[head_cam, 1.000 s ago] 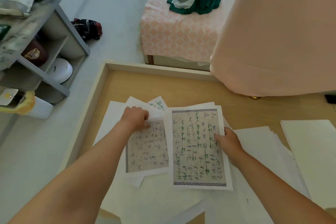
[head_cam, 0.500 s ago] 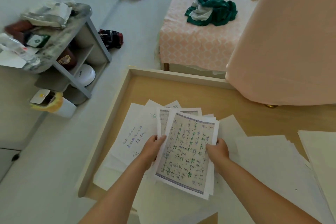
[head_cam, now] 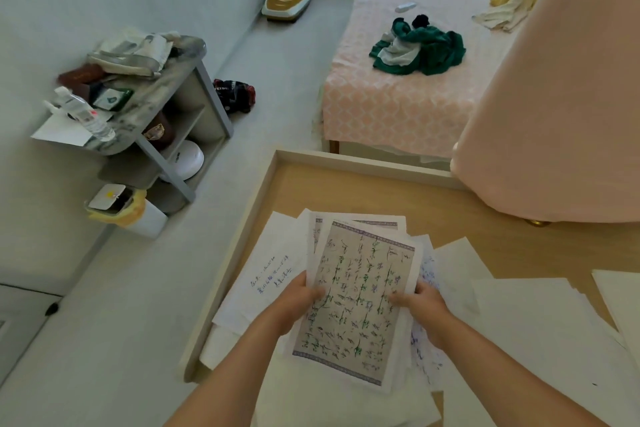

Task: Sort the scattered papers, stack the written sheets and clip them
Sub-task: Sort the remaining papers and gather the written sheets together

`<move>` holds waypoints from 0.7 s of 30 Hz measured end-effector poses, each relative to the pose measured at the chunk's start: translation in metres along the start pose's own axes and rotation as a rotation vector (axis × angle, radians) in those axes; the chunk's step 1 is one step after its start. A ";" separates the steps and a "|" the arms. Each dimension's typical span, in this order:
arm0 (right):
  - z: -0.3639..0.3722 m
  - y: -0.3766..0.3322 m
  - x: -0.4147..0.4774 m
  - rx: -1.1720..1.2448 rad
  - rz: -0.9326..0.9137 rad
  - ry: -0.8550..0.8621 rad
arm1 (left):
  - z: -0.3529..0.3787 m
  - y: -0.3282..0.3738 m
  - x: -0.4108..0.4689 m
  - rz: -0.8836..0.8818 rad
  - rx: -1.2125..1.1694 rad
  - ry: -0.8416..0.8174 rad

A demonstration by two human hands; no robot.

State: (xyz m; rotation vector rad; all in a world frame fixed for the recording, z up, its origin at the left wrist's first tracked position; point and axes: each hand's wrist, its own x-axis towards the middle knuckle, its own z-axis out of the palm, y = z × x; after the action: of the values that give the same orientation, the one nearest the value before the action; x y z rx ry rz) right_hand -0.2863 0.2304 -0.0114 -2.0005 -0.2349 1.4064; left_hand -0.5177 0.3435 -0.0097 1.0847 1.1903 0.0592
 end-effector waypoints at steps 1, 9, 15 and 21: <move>0.000 -0.001 -0.001 -0.002 0.012 0.028 | -0.003 0.002 0.003 0.044 0.083 0.047; 0.000 0.001 -0.009 -0.127 -0.029 0.210 | -0.068 -0.012 0.034 -0.078 0.725 0.541; 0.009 0.004 -0.009 -0.139 -0.002 0.210 | -0.066 -0.013 0.039 -0.140 0.600 0.598; 0.017 -0.006 -0.013 -0.183 -0.030 0.190 | -0.055 -0.007 0.029 0.040 0.329 0.395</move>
State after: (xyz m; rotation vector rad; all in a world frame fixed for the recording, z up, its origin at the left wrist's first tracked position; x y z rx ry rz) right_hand -0.3055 0.2360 -0.0010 -2.2550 -0.3161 1.2028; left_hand -0.5501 0.3911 -0.0326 1.4295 1.5693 0.1159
